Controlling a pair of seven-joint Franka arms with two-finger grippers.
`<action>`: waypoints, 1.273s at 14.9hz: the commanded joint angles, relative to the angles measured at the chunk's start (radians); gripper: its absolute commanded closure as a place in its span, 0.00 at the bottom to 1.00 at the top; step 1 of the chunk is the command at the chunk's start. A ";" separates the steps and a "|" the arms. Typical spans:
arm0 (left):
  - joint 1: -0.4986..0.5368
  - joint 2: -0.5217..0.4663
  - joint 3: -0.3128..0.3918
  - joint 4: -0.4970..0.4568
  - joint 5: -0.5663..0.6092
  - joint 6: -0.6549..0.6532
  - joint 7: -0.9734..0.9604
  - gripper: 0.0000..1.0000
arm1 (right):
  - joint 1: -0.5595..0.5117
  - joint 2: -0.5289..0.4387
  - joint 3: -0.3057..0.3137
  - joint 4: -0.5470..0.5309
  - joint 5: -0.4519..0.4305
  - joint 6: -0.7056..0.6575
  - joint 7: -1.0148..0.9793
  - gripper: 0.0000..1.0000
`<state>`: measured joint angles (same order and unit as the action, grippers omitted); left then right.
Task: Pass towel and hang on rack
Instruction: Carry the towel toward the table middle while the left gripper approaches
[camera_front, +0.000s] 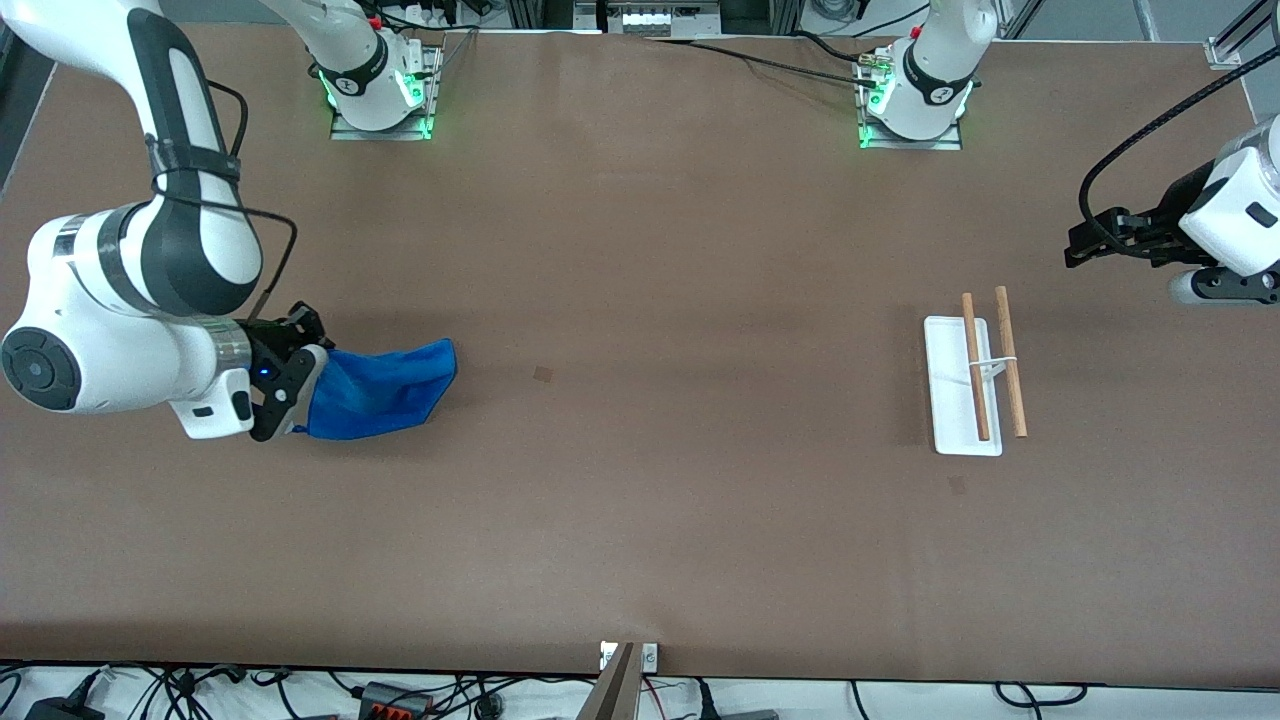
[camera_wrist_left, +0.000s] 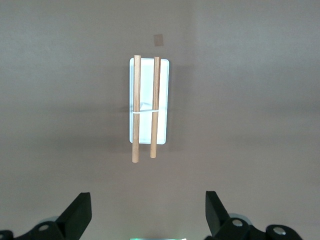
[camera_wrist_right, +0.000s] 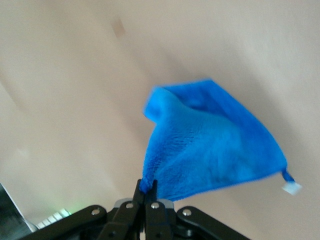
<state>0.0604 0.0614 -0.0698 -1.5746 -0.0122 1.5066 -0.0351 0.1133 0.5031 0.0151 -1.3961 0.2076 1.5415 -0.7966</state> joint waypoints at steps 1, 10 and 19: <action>0.006 0.015 -0.002 0.028 0.009 -0.041 0.023 0.00 | 0.009 0.018 0.054 0.063 0.178 -0.049 0.172 1.00; -0.016 0.055 -0.027 0.028 0.005 -0.091 0.024 0.00 | 0.221 0.028 0.101 0.229 0.645 0.076 0.618 1.00; -0.083 0.127 -0.096 0.027 -0.247 0.059 0.723 0.00 | 0.385 0.023 0.103 0.233 0.711 0.298 0.752 1.00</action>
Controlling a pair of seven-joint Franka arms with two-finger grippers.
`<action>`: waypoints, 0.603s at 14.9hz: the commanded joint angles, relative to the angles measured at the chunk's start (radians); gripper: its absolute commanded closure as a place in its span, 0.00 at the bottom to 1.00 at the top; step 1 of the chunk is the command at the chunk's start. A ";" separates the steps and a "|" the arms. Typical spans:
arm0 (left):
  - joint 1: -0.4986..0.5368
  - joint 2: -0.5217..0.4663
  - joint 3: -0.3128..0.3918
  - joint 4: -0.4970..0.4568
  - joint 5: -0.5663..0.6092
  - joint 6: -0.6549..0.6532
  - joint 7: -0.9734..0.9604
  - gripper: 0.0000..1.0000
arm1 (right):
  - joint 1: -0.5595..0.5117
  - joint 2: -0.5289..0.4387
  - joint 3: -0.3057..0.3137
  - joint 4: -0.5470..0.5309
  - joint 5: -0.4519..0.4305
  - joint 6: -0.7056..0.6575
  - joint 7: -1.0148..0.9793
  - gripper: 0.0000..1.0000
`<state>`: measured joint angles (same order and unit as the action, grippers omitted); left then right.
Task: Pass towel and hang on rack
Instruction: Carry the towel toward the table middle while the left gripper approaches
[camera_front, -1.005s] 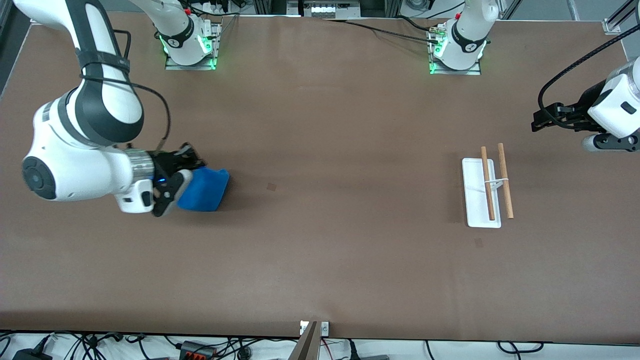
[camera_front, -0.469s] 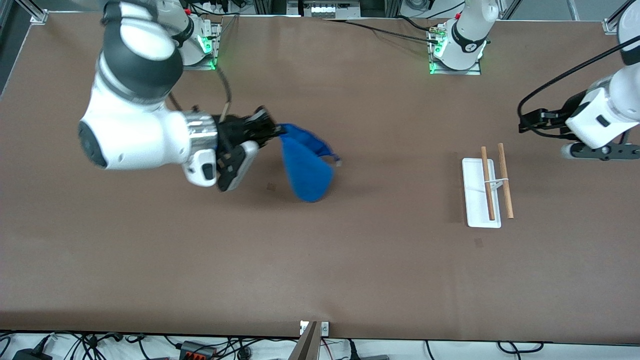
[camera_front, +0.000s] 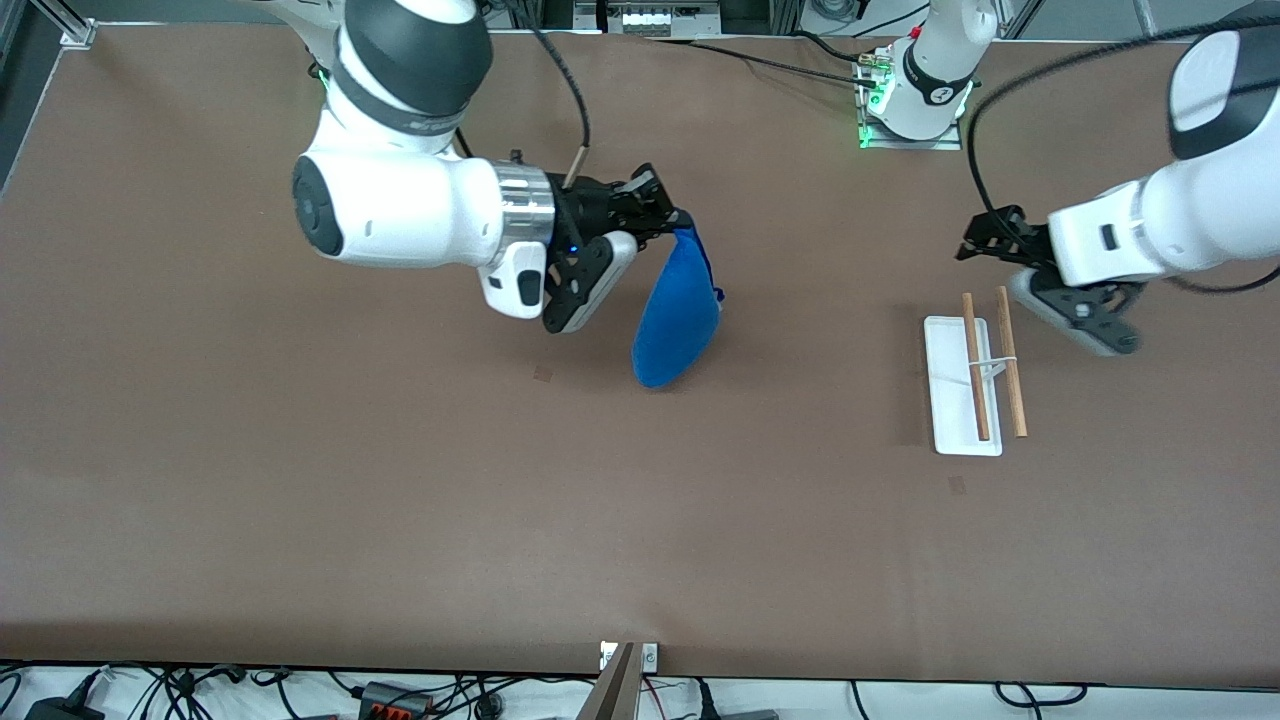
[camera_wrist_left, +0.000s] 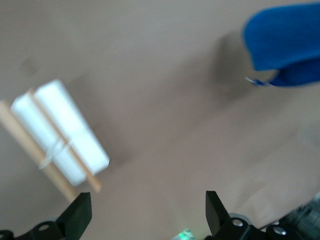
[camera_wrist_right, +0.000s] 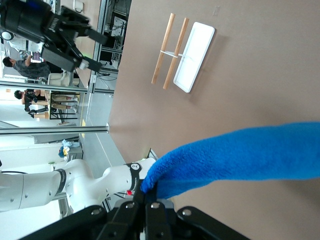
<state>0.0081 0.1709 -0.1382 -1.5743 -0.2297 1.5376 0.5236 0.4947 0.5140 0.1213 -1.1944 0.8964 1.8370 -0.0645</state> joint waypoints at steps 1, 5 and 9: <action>-0.046 0.019 -0.041 0.027 -0.040 0.053 0.218 0.00 | 0.002 0.012 -0.003 0.032 0.022 0.002 0.020 1.00; -0.117 0.032 -0.060 0.027 -0.077 0.090 0.250 0.00 | 0.005 0.009 -0.006 0.032 0.018 0.004 0.017 1.00; -0.139 0.065 -0.070 0.028 -0.210 0.186 0.505 0.00 | 0.005 0.009 -0.006 0.032 0.015 0.004 0.012 1.00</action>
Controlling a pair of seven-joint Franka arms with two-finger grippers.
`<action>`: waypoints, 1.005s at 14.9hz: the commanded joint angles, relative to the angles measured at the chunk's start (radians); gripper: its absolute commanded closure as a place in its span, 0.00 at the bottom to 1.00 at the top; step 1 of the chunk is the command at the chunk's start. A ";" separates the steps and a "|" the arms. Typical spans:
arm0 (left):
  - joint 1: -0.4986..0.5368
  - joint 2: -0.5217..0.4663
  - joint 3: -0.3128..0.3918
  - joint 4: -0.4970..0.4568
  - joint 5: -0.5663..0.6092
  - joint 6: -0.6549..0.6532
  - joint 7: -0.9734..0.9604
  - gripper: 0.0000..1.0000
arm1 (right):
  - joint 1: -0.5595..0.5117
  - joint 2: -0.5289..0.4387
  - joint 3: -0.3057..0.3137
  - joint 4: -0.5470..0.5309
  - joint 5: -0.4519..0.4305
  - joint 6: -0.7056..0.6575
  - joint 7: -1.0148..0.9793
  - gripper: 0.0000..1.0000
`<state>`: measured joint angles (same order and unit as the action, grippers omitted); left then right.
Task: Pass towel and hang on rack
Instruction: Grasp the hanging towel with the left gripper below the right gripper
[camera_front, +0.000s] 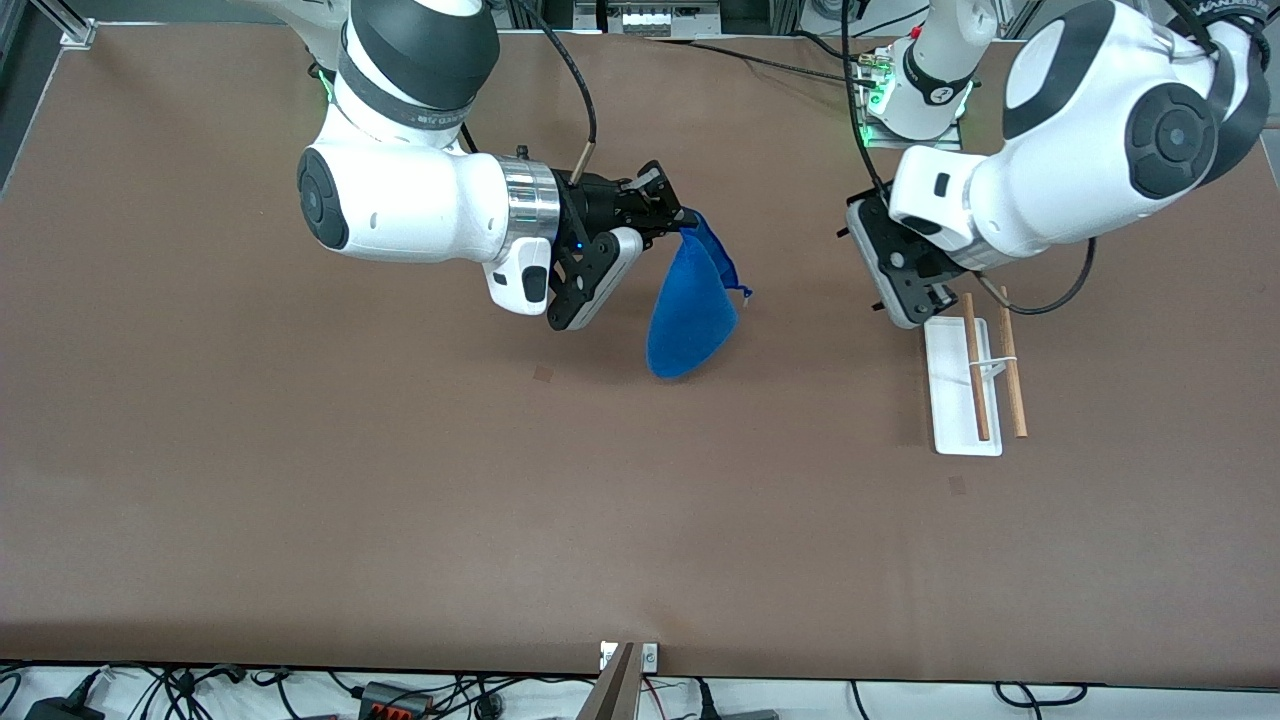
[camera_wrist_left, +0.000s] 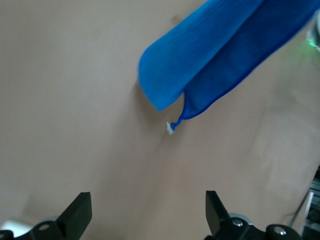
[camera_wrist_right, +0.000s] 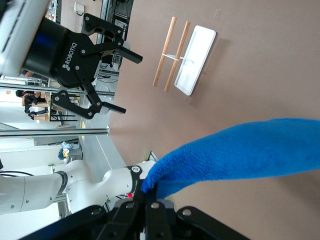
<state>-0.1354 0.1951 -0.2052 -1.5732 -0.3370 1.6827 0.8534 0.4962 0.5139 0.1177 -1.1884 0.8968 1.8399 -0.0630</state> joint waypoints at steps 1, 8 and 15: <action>0.014 0.075 -0.003 0.019 -0.197 0.060 0.273 0.00 | 0.004 0.009 -0.003 0.026 0.014 0.001 0.006 1.00; 0.003 0.202 -0.031 0.012 -0.566 0.188 0.697 0.00 | 0.004 0.009 -0.006 0.024 0.008 0.004 0.002 1.00; -0.104 0.207 -0.033 0.012 -0.593 0.315 0.713 0.05 | 0.005 0.009 -0.009 0.023 -0.015 0.022 0.009 1.00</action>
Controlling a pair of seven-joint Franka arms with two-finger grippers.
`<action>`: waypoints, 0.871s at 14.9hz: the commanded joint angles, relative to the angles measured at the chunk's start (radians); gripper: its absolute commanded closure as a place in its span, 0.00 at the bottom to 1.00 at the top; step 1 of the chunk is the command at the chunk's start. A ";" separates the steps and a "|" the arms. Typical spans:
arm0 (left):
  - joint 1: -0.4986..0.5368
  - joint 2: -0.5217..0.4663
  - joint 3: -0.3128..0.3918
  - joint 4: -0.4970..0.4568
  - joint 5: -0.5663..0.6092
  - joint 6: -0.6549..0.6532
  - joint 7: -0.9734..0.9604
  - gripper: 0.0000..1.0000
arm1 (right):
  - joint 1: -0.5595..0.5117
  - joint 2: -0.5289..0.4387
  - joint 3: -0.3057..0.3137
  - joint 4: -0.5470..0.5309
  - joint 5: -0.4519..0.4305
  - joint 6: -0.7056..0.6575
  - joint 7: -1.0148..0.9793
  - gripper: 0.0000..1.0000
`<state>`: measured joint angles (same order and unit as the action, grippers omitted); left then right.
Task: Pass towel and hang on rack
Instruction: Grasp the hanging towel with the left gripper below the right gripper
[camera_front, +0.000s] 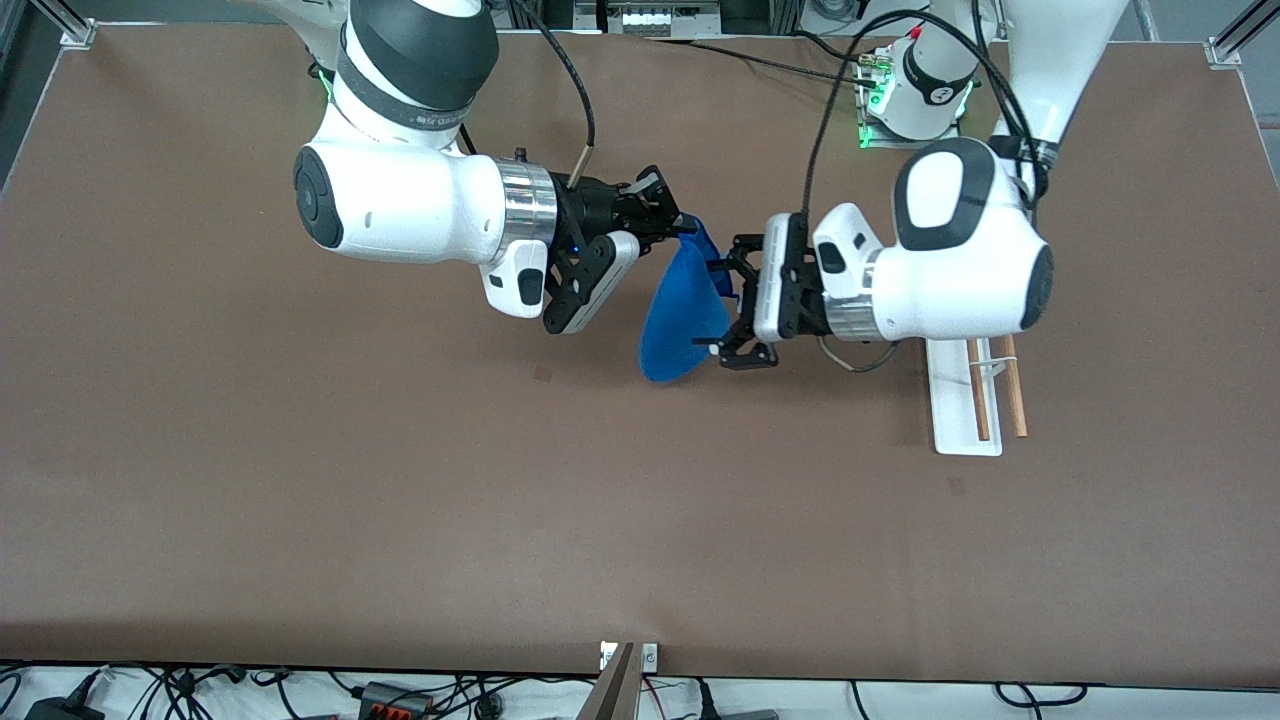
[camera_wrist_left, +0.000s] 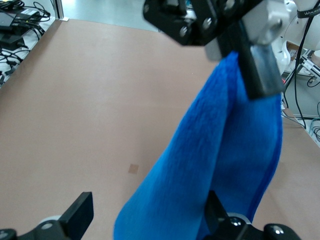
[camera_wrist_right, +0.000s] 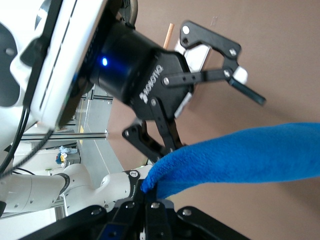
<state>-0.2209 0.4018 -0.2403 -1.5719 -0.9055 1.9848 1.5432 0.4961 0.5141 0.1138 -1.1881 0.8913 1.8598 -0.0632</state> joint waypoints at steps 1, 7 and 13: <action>-0.024 -0.004 0.003 0.007 -0.024 0.008 0.023 0.06 | 0.004 0.011 -0.003 0.022 -0.009 0.001 0.013 1.00; -0.014 -0.020 0.003 -0.010 -0.023 -0.067 0.049 0.49 | 0.007 0.009 -0.002 0.018 -0.011 -0.007 0.013 1.00; -0.014 -0.040 0.006 -0.005 0.052 -0.064 -0.043 0.99 | 0.015 0.009 -0.002 0.016 -0.012 -0.010 0.011 1.00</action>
<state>-0.2383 0.3973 -0.2383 -1.5712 -0.8978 1.9336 1.5499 0.5039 0.5171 0.1130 -1.1881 0.8909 1.8579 -0.0632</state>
